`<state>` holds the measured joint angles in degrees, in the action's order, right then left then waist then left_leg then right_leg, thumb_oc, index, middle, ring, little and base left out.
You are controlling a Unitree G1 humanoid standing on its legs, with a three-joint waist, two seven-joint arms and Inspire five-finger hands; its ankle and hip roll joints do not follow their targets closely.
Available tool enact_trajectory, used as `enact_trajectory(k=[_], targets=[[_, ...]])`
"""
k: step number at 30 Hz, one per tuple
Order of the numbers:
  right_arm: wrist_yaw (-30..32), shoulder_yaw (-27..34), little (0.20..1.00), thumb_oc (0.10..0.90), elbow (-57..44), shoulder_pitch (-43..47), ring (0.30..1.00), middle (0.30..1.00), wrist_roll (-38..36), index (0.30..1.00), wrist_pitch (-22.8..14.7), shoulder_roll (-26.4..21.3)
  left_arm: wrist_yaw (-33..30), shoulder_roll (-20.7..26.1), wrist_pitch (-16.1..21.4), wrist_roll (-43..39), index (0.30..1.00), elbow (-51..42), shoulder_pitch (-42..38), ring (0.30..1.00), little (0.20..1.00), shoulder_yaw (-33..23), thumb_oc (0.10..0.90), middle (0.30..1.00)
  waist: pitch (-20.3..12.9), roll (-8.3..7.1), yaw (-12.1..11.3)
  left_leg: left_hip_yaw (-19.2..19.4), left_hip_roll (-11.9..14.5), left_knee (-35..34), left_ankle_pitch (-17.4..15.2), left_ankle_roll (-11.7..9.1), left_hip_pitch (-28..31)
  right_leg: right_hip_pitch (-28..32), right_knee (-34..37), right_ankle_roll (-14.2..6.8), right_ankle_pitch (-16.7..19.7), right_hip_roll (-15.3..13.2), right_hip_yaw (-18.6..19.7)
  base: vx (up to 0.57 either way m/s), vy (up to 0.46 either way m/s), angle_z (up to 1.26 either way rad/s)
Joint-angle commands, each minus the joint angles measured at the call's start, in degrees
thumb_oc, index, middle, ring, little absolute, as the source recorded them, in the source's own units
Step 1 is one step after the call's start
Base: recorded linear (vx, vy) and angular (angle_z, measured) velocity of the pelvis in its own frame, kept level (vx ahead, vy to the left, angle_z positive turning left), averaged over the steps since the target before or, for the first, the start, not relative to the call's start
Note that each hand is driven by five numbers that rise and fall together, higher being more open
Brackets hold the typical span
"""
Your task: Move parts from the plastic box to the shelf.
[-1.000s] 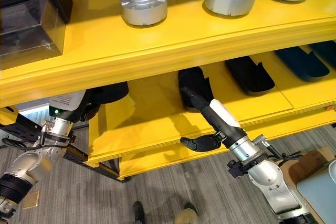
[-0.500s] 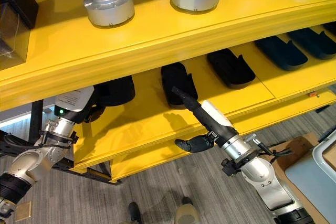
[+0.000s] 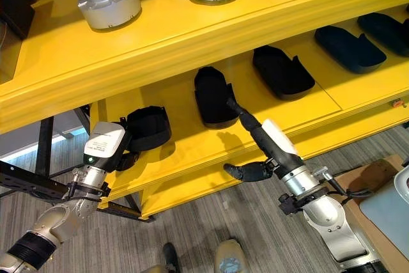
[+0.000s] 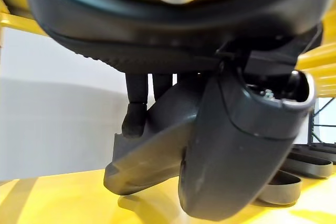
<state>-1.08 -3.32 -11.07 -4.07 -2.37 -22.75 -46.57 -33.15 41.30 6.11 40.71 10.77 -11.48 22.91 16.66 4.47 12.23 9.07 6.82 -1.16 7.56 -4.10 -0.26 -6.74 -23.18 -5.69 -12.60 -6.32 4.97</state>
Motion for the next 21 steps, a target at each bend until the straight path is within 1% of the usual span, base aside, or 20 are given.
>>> enact_trajectory(k=[1,6,10,11,13,14,18,21], targets=[[3.83,6.14,1.0,0.9,-9.3,4.67,1.0,1.0,-4.35,1.0,-9.36,0.43,-5.45,0.41,-0.64,-1.99,0.3,-0.9,-5.01,0.3,0.3,-7.33,0.4,0.3,-2.67,-1.56,-0.04,0.03,0.64,8.41,-9.25,0.5,-4.66,3.77,3.87,3.16,-0.21,0.61,-5.43,0.0,0.061,-0.03],[1.31,7.34,1.0,0.9,-11.25,5.5,1.0,1.0,-4.55,1.0,-9.13,-0.35,-7.5,-1.2,-1.3,-1.56,0.3,1.32,-6.44,0.3,0.3,-6.34,0.4,0.3,-1.84,-0.8,0.34,0.21,-0.04,10.06,-9.8,0.65,-5.85,2.37,1.08,3.71,-1.59,0.41,-5.28,0.01,0.064,-0.02],[1.37,7.18,1.0,0.9,-11.31,6.49,1.0,1.0,-4.15,1.0,-8.92,-0.9,-8.56,-1.4,-1.81,-1.21,0.3,2.13,-8.33,0.3,0.3,-5.48,0.4,0.3,-0.65,-0.79,0.37,-0.14,-0.65,12.64,-10.57,0.97,-8.22,0.25,-2.35,4.27,-3.03,0.49,-4.9,-0.06,0.024,-0.01],[2.68,6.53,1.0,0.9,-10.9,7.69,1.0,1.0,-3.16,1.0,-8.95,-1.29,-8.89,-0.97,-2.32,-0.99,0.3,1.95,-9.77,0.3,0.3,-4.97,0.4,0.3,0.66,-0.96,0.14,-0.46,-0.92,15.14,-11.17,1.19,-10.31,-1.4,-5.3,4.83,-4.08,0.43,-4.89,-0.14,0.002,0.01],[3.5,5.68,1.0,0.9,-10.7,8.95,1.0,1.0,-3.2,1.0,-8.86,-1.3,-9.22,-0.49,-2.65,-0.8,0.3,2.03,-11.14,0.3,0.3,-4.39,0.4,0.3,1.74,-1.08,0.09,-0.57,-1.11,17.24,-11.77,1.41,-12.19,-2.99,-7.85,5.28,-5.07,0.49,-4.76,-0.13,-0.02,-0.02],[4.51,5.29,1.0,0.9,-10.67,9.77,1.0,1.0,-2.59,1.0,-9.24,-1.08,-8.83,0.48,-3.05,-1.45,0.3,1.99,-12.63,0.3,0.3,-3.83,0.4,0.3,2.75,-1.36,0.05,-0.8,-1.33,19.82,-12.53,1.63,-14.32,-4.76,-10.57,5.7,-5.98,0.48,-4.62,-0.12,-0.042,0.0],[7.85,4.79,1.0,0.9,-11.43,12.75,1.0,1.0,-2.19,1.0,-10.66,-0.54,-8.4,2.3,-3.29,-1.25,0.3,2.03,-16.44,0.3,0.3,-2.77,0.4,0.3,5.31,-2.25,0.07,-1.07,-1.18,25.25,-14.19,2.1,-19.55,-9.18,-16.28,6.93,-8.04,0.92,-4.06,-0.11,-0.05,0.06],[8.53,5.37,1.0,0.9,-12.41,14.0,1.0,1.0,-2.21,1.0,-11.68,-0.28,-8.48,3.0,-3.58,-1.27,0.3,3.51,-18.67,0.3,0.3,-2.08,0.4,0.3,6.56,-2.44,0.7,-1.06,-0.99,27.34,-14.82,2.24,-21.61,-11.69,-19.08,7.52,-9.01,1.22,-3.45,-0.06,0.016,-0.05]])
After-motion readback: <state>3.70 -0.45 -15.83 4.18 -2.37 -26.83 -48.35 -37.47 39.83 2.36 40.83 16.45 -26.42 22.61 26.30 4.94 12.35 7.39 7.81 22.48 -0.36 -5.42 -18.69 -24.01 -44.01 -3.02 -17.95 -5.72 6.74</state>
